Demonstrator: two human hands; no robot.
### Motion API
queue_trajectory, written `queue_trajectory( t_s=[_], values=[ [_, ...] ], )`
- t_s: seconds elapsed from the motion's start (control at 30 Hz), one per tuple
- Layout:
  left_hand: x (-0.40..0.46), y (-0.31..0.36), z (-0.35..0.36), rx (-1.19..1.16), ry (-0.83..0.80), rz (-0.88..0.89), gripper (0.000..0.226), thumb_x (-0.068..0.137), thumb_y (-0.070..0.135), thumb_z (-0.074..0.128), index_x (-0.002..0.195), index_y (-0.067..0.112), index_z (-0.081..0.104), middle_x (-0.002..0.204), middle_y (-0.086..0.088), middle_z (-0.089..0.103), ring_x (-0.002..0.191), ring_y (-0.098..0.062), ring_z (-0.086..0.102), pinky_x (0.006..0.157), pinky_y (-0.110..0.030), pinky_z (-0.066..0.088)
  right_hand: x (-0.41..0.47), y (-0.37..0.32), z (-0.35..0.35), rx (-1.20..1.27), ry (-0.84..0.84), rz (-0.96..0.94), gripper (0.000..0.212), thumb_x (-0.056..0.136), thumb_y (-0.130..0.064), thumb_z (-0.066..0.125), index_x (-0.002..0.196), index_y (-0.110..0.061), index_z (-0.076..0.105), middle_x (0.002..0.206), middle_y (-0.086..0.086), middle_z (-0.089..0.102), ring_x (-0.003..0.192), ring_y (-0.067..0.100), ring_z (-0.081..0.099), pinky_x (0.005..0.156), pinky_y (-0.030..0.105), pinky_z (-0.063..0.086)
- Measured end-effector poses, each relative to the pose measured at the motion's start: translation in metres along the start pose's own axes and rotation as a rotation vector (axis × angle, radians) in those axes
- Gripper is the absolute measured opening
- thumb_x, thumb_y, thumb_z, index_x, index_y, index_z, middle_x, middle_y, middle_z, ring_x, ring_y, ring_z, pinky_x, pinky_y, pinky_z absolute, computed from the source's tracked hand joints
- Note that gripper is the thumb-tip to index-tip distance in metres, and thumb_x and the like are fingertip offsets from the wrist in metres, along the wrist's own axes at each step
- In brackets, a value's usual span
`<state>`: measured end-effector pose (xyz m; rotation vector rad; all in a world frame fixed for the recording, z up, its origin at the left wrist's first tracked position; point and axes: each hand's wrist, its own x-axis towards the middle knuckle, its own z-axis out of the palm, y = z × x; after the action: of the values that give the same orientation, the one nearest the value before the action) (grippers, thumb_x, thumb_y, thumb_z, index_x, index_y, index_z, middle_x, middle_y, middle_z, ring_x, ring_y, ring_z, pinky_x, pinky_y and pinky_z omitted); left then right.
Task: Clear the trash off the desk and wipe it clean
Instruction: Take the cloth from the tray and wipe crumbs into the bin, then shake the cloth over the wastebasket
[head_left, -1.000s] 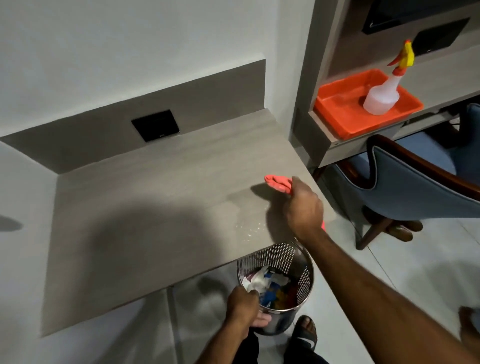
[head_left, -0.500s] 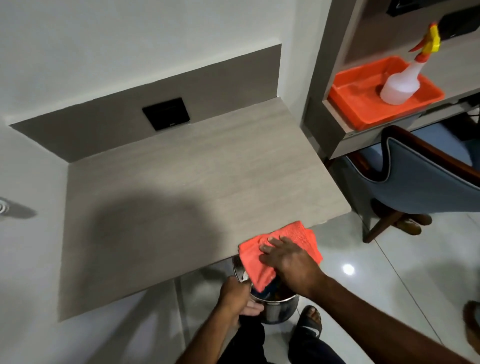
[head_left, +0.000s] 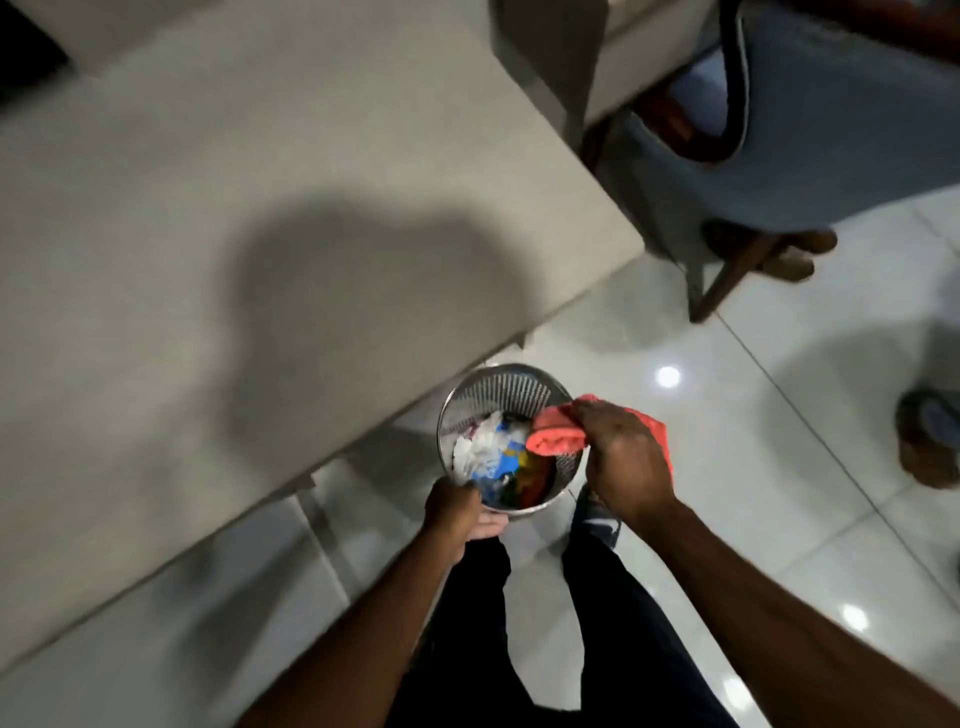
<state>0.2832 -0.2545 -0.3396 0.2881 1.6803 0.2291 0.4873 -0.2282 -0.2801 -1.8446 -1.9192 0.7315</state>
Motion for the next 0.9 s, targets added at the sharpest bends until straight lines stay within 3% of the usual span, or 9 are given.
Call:
queue_trajectory(
  t_s=[0.07, 0.13, 0.2, 0.33, 0.47, 0.53, 0.67, 0.8, 0.9],
  values=[
    [0.041, -0.008, 0.018, 0.013, -0.009, -0.034, 0.041, 0.102, 0.015, 0.03, 0.136, -0.004, 0.043, 0.122, -0.036, 0.061, 0.057, -0.025, 0.069, 0.048, -0.029, 0.06, 0.0, 0.029, 0.026, 0.067, 0.004, 0.044, 0.038, 0.069, 0.006, 0.052, 0.098, -0.003, 0.075, 0.095, 0.013, 0.078, 0.088, 0.021, 0.072, 0.09, 0.005, 0.045],
    [0.08, -0.017, 0.038, 0.047, -0.01, -0.07, 0.042, 0.1, 0.01, 0.028, 0.136, -0.006, 0.042, 0.124, -0.037, 0.059, 0.055, -0.026, 0.072, 0.046, -0.03, 0.06, -0.004, 0.061, 0.052, 0.047, -0.085, 0.126, 0.045, 0.074, -0.013, 0.041, 0.104, -0.007, 0.074, 0.1, 0.013, 0.077, 0.095, 0.027, 0.07, 0.092, 0.026, 0.051],
    [0.112, -0.026, 0.058, 0.063, -0.003, -0.129, 0.042, 0.099, 0.007, 0.03, 0.136, -0.007, 0.042, 0.123, -0.037, 0.06, 0.075, -0.036, 0.074, 0.045, -0.031, 0.059, -0.009, 0.092, 0.077, 0.046, -0.174, 0.182, 0.046, 0.078, -0.017, 0.041, 0.11, -0.006, 0.072, 0.108, 0.017, 0.074, 0.102, 0.033, 0.068, 0.095, 0.04, 0.051],
    [0.162, -0.046, 0.088, 0.092, -0.001, -0.173, 0.039, 0.096, 0.008, 0.034, 0.129, -0.004, 0.052, 0.107, -0.027, 0.068, 0.074, -0.035, 0.07, 0.043, -0.03, 0.059, -0.014, 0.135, 0.116, 0.043, -0.23, 0.243, 0.038, 0.076, -0.007, 0.067, 0.114, -0.006, 0.069, 0.114, 0.018, 0.069, 0.106, 0.035, 0.064, 0.098, 0.043, 0.05],
    [0.194, -0.056, 0.107, 0.085, 0.008, -0.168, 0.043, 0.091, -0.001, 0.031, 0.127, -0.003, 0.054, 0.089, -0.018, 0.071, 0.064, -0.028, 0.07, 0.046, -0.031, 0.06, -0.017, 0.162, 0.14, -0.004, -0.251, 0.264, 0.048, 0.082, -0.013, 0.066, 0.129, -0.002, 0.06, 0.133, 0.024, 0.059, 0.125, 0.039, 0.054, 0.11, 0.045, 0.041],
    [0.207, -0.063, 0.115, 0.092, -0.002, -0.176, 0.041, 0.092, -0.001, 0.034, 0.126, -0.001, 0.056, 0.096, -0.02, 0.073, 0.066, -0.026, 0.071, 0.046, -0.031, 0.06, -0.018, 0.174, 0.152, -0.033, -0.314, 0.274, 0.056, 0.087, -0.019, 0.059, 0.14, -0.002, 0.051, 0.147, 0.024, 0.048, 0.139, 0.038, 0.042, 0.118, 0.046, 0.031],
    [0.215, -0.071, 0.116, 0.076, -0.076, -0.215, 0.037, 0.095, -0.001, 0.039, 0.129, 0.004, 0.055, 0.122, -0.02, 0.067, 0.1, -0.033, 0.07, 0.082, -0.044, 0.06, -0.02, 0.178, 0.168, -0.06, -0.362, 0.29, 0.059, 0.094, -0.025, 0.057, 0.147, -0.002, 0.043, 0.154, 0.021, 0.04, 0.146, 0.034, 0.032, 0.122, 0.042, 0.023],
    [0.204, -0.044, 0.108, 0.185, -0.128, -0.26, 0.033, 0.098, 0.017, 0.045, 0.127, 0.005, 0.053, 0.123, -0.018, 0.065, 0.11, -0.034, 0.063, 0.091, -0.047, 0.052, -0.017, 0.163, 0.169, -0.044, -0.3, 0.276, 0.056, 0.094, -0.016, 0.057, 0.146, -0.002, 0.043, 0.154, 0.021, 0.041, 0.146, 0.032, 0.033, 0.123, 0.037, 0.022],
    [0.177, -0.005, 0.101, 0.374, -0.17, -0.306, 0.056, 0.096, 0.046, 0.037, 0.123, -0.001, 0.054, 0.119, -0.025, 0.063, 0.105, -0.038, 0.061, 0.087, -0.046, 0.048, -0.018, 0.139, 0.155, -0.024, -0.243, 0.308, 0.06, 0.093, -0.01, 0.058, 0.148, 0.001, 0.039, 0.156, 0.025, 0.035, 0.147, 0.036, 0.03, 0.123, 0.041, 0.022]
  ],
)
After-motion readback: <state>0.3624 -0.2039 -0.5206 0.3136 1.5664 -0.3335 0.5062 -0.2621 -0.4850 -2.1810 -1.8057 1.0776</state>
